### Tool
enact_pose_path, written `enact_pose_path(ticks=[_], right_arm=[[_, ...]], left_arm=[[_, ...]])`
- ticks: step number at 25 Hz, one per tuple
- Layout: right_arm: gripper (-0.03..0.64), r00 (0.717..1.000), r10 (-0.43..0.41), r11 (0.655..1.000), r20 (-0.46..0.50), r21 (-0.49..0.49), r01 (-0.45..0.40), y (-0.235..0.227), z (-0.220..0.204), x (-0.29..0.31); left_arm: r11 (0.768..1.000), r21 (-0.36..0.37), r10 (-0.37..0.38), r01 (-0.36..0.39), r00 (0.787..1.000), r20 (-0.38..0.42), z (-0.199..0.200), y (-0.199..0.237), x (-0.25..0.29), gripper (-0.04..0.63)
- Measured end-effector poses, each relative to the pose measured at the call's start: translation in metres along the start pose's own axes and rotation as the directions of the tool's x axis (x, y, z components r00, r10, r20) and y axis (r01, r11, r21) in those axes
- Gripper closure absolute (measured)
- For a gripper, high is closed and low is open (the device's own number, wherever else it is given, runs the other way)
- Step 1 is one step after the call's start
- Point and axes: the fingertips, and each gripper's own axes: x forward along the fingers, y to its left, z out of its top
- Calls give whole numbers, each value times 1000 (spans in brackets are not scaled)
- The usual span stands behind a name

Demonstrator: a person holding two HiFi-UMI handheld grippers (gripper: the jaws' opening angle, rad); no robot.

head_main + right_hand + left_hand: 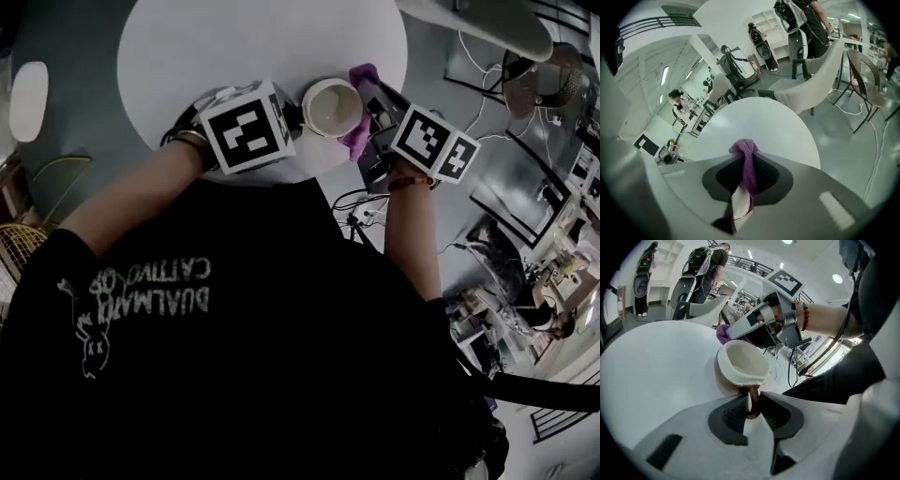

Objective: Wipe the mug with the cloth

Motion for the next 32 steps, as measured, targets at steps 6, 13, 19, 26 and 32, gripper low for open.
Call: enact_pose_path(ticks=[6, 13, 19, 26, 32], right_arm=[[580, 995, -65, 980, -74, -193, 50, 16, -1, 4], [580, 986, -142, 930, -89, -352, 102, 35, -3, 13], [580, 984, -155, 884, -94, -459, 95, 54, -5, 17], [580, 977, -173, 791, -123, -608, 64, 59, -14, 29], [580, 974, -163, 763, -156, -647, 24, 69, -23, 33]], left_arm=[[1000, 20, -16, 15, 999, 39, 3, -5, -3, 511], [999, 2, -36, 36, 998, 52, -2, -7, -4, 509], [1000, 2, -29, 29, 998, 56, -7, -5, -7, 509], [1000, 7, -28, 28, 999, 43, -9, 5, 7, 509], [999, 17, -31, 30, 998, 55, -11, 7, 10, 508]])
